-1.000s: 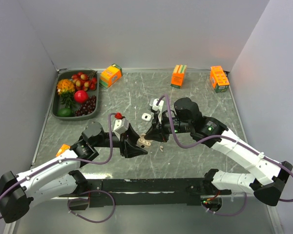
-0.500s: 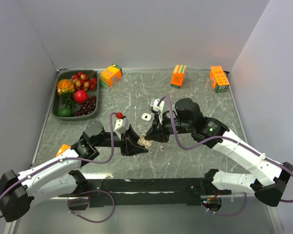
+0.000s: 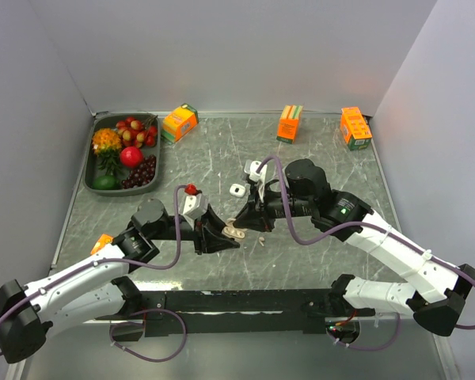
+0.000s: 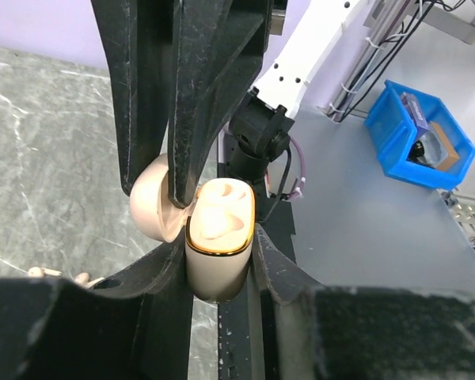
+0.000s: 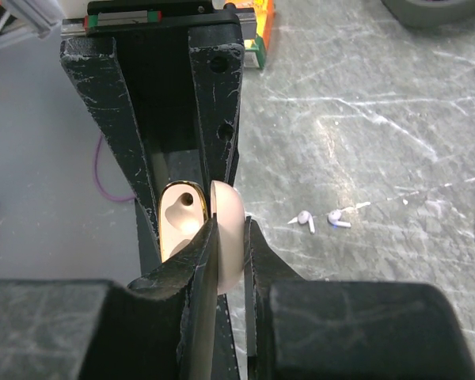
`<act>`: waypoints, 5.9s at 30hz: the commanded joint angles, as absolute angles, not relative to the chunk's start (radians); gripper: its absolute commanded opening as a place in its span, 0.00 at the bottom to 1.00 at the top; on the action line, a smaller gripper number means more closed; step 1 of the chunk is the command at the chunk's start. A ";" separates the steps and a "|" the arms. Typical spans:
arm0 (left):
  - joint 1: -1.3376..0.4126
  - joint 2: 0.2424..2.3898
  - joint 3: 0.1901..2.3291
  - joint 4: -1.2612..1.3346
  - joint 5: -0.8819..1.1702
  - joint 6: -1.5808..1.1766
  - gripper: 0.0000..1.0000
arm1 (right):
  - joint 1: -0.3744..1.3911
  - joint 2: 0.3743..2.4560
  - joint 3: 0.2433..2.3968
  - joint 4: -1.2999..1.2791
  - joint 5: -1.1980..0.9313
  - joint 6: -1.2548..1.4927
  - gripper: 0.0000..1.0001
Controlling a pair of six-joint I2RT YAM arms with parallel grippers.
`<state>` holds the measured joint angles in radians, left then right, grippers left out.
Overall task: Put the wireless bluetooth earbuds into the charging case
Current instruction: Adjust the charging case, then pick up the earbud from the center of the board, then place the earbud in the charging case.
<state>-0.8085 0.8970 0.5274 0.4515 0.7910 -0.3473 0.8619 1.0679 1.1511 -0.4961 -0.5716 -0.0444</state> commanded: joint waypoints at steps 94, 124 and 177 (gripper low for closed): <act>-1.008 0.448 0.229 0.440 0.002 -0.364 0.01 | 0.635 1.657 0.942 -0.345 -0.015 0.454 0.41; -1.009 0.509 0.255 0.502 -0.038 -0.324 0.01 | 0.681 1.235 0.945 -0.310 0.163 0.434 0.00; -1.009 0.945 0.489 0.793 -0.066 -0.160 0.01 | 1.332 0.949 0.788 0.489 0.687 -0.100 0.00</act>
<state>-1.0050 0.9409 0.4564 0.7387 -0.1028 -0.1764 1.3231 0.9478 0.7815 0.4839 0.7082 -0.1253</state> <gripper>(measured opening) 0.306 0.274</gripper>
